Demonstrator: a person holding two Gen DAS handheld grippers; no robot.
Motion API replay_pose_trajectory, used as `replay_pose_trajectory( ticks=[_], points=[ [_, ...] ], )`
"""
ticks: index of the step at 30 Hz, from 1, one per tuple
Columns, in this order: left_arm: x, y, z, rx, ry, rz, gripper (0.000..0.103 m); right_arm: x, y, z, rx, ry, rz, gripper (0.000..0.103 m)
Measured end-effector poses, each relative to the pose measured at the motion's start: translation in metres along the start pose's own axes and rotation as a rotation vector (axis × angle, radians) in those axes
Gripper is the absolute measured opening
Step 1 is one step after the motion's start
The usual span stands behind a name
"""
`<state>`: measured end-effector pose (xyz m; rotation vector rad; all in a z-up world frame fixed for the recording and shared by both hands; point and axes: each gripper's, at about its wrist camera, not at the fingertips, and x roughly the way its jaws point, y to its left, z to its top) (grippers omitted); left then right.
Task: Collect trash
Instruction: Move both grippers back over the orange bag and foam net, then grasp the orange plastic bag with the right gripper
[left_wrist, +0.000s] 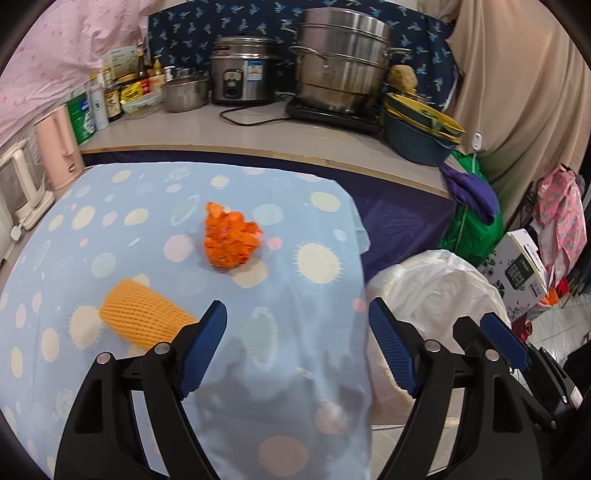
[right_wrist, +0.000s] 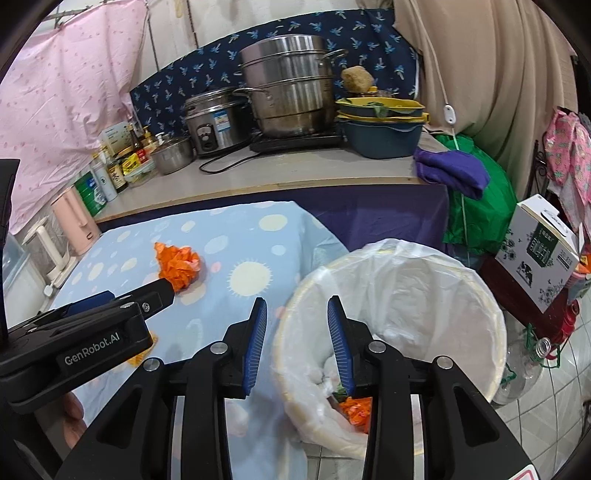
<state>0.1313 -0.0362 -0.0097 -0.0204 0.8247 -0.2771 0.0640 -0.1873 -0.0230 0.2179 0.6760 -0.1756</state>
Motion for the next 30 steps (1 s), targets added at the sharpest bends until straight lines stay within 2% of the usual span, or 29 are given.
replay_pose_trajectory(
  ticks=[3,6,14,18,22,26,30],
  points=[
    [0.001,0.020,0.000,-0.033,0.003,0.024,0.075,0.005,0.014,0.000,-0.022,0.008,0.015,0.034],
    [0.004,0.041,-0.001,-0.067,0.008,0.048,0.075,0.010,0.029,0.000,-0.041,0.011,0.026,0.040],
    [0.013,0.090,-0.003,-0.151,0.032,0.104,0.076,0.028,0.066,0.002,-0.095,0.036,0.058,0.042],
    [0.018,0.117,-0.006,-0.208,0.043,0.133,0.085,0.039,0.083,0.004,-0.114,0.045,0.070,0.046],
    [0.024,0.144,-0.009,-0.274,0.051,0.157,0.087,0.054,0.098,0.006,-0.127,0.057,0.084,0.048],
    [0.032,0.168,-0.011,-0.323,0.070,0.175,0.087,0.070,0.113,0.010,-0.137,0.063,0.097,0.057],
    [0.042,0.184,-0.015,-0.362,0.093,0.181,0.087,0.089,0.127,0.015,-0.148,0.070,0.107,0.061]
  ],
)
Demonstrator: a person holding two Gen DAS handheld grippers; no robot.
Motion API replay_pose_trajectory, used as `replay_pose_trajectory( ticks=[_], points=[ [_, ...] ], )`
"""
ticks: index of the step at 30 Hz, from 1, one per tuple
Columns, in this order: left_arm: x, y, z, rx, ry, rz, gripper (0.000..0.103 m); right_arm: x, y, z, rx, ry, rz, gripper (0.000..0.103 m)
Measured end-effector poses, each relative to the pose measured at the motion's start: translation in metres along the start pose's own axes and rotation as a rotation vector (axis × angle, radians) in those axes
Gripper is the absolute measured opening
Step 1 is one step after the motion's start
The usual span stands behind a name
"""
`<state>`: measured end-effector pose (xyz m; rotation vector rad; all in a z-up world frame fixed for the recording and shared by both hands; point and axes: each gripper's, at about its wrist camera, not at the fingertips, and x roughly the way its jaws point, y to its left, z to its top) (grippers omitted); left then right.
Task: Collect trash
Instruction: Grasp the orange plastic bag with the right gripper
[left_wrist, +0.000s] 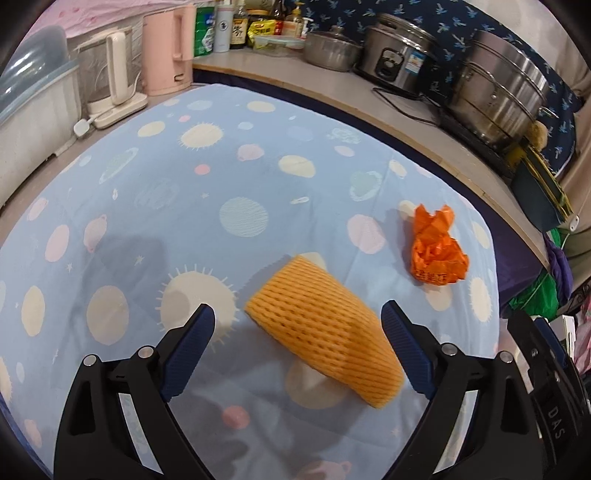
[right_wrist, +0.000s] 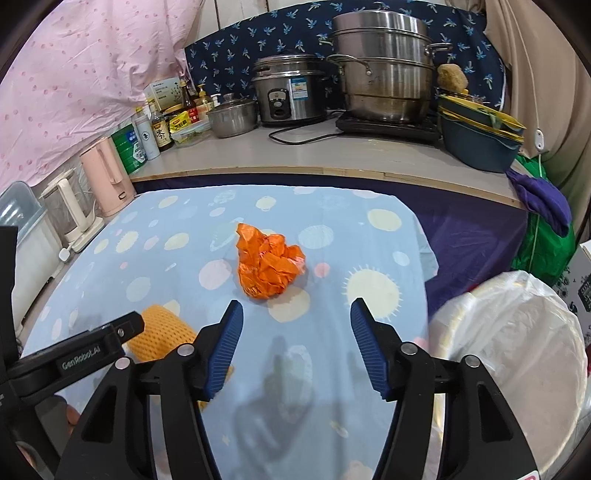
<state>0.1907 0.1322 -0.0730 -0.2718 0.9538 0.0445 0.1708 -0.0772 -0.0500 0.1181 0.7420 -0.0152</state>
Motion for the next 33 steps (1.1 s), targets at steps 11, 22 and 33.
replay_pose_trajectory(
  ticks=[11,22,33],
  points=[
    [0.033,0.006,0.001,-0.019,0.077,-0.004,0.087,0.069,0.005,0.018,0.055,0.073,0.033,0.063],
    [0.051,0.003,-0.003,0.006,0.102,0.005,0.088,0.109,0.015,0.018,0.066,0.120,0.043,0.063],
    [0.051,-0.006,-0.004,0.056,0.095,0.012,0.078,0.121,0.024,0.019,0.039,0.141,0.063,0.042]
  ],
)
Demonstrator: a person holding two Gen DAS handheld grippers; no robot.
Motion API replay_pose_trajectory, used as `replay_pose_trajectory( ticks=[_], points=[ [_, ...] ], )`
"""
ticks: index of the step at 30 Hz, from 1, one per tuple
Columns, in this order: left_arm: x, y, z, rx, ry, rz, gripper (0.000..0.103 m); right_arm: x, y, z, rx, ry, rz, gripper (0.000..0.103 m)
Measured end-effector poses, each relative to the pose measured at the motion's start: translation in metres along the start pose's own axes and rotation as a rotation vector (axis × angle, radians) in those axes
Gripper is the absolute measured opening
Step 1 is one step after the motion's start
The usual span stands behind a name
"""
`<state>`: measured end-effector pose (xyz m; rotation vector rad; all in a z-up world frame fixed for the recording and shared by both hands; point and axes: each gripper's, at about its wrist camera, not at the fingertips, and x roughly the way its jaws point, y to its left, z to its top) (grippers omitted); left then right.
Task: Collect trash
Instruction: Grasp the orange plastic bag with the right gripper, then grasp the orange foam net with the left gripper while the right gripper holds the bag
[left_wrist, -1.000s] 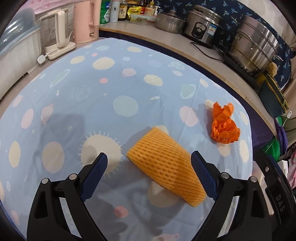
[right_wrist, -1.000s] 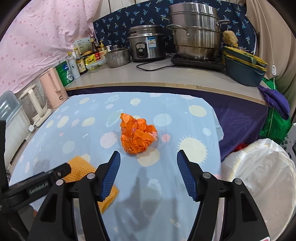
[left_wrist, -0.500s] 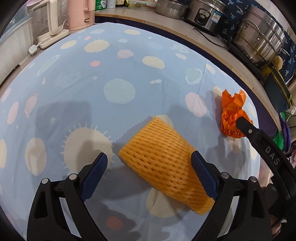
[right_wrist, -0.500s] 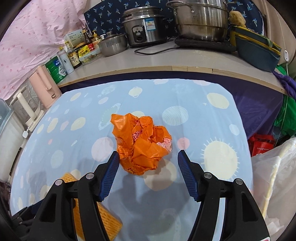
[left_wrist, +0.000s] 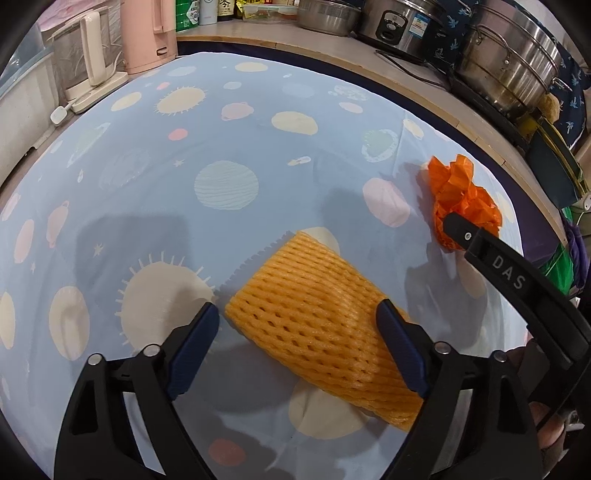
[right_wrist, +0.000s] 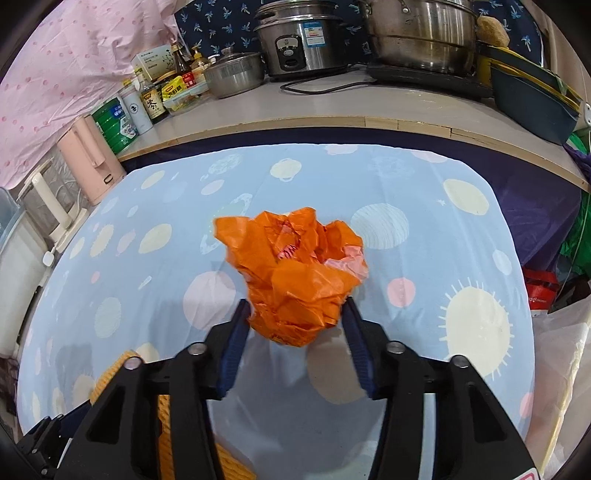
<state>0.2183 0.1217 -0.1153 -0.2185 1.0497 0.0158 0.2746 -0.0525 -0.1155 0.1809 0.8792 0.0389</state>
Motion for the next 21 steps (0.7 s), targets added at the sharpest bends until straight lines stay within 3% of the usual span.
replay_pose_trajectory(
  ticks=[4,10,16,21],
  points=[
    [-0.002,-0.003,-0.002,0.019,0.002,0.000,0.062,-0.001,-0.001,0.001,0.004,-0.003,0.012,0.034],
    [-0.006,-0.003,0.000,0.023,0.009,-0.015,0.038,-0.016,-0.001,-0.003,0.006,-0.024,0.023,0.031],
    [-0.015,-0.009,-0.002,0.048,-0.003,-0.021,0.028,-0.041,-0.004,-0.011,0.003,-0.052,0.016,0.031],
    [-0.031,-0.016,-0.004,0.062,-0.030,-0.026,0.026,-0.065,-0.013,-0.019,0.022,-0.071,0.017,0.031]
  ],
)
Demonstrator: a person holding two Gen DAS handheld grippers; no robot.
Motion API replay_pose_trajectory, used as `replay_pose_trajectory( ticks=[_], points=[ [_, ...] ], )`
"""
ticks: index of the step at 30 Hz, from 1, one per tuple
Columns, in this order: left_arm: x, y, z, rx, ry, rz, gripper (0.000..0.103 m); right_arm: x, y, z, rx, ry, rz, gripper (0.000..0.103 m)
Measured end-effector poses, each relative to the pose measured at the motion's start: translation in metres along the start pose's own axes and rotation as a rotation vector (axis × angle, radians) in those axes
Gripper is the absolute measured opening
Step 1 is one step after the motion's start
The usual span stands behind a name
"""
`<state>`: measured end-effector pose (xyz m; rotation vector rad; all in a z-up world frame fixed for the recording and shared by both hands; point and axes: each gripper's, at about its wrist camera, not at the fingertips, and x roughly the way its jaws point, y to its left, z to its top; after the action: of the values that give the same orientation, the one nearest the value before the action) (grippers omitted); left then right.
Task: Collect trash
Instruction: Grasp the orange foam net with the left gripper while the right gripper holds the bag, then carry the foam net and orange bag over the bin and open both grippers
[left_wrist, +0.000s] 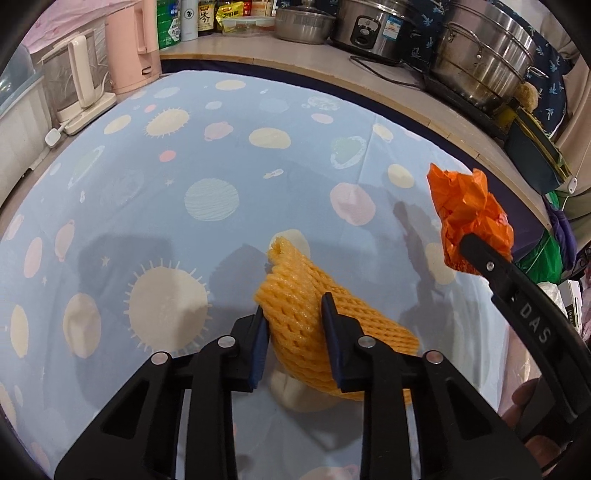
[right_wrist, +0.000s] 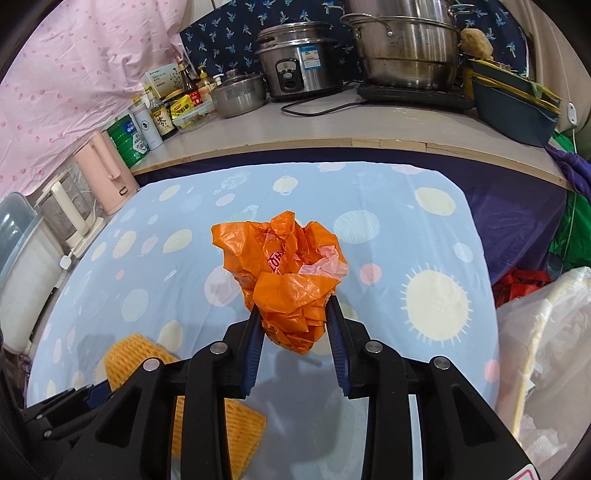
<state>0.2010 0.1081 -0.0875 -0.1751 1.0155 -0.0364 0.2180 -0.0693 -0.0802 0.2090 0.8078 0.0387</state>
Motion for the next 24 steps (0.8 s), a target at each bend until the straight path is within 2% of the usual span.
replay_pose_trajectory(
  ticks=[24],
  points=[
    [-0.089,-0.072,-0.027,0.133,-0.137,-0.065,0.025,-0.124,-0.077,-0.036,0.095,-0.130,-0.080,0.031]
  ],
)
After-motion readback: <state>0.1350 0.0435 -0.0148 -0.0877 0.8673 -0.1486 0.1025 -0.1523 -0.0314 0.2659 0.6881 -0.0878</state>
